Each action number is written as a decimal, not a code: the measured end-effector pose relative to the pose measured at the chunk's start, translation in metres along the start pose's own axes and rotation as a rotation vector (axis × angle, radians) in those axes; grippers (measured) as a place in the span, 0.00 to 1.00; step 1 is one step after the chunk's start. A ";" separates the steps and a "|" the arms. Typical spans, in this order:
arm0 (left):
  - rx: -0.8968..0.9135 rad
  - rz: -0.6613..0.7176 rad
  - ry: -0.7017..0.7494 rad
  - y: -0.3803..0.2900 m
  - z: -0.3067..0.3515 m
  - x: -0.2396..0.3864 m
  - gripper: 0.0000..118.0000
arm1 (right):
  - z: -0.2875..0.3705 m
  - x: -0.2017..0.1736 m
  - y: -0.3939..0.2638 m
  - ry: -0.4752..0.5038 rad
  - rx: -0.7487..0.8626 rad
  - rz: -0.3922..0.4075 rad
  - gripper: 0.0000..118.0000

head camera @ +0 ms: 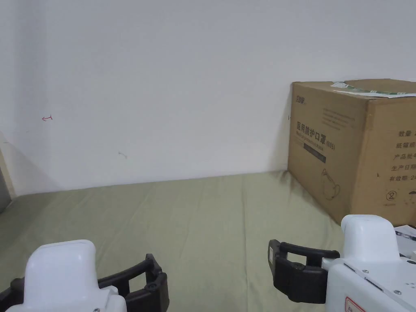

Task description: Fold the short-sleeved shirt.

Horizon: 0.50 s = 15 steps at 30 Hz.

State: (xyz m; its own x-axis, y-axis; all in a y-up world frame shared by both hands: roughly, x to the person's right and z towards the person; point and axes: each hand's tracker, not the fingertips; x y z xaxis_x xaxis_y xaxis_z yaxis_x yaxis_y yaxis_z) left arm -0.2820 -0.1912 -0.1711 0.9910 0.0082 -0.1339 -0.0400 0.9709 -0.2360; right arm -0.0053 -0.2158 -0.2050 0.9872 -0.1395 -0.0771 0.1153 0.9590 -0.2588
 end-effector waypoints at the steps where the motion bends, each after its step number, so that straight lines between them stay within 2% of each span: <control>1: -0.005 -0.008 0.000 0.000 0.000 0.001 0.99 | -0.001 0.000 -0.001 0.000 -0.005 0.001 1.00; 7: 0.011 -0.059 0.027 -0.005 -0.004 0.008 0.99 | -0.003 -0.002 -0.005 0.007 -0.026 0.010 1.00; 11: 0.010 -0.076 0.013 -0.005 -0.007 0.007 0.99 | -0.003 -0.006 -0.006 -0.010 -0.018 0.046 1.00; 15: 0.006 -0.066 0.007 -0.003 -0.011 0.006 0.97 | -0.001 -0.005 -0.004 -0.001 -0.008 0.028 1.00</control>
State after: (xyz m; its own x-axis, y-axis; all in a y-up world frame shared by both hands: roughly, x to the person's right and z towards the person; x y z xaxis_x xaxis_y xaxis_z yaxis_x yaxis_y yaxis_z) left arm -0.2777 -0.1971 -0.1816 0.9905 -0.0579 -0.1250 0.0267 0.9708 -0.2386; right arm -0.0105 -0.2193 -0.2049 0.9901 -0.1128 -0.0835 0.0872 0.9606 -0.2638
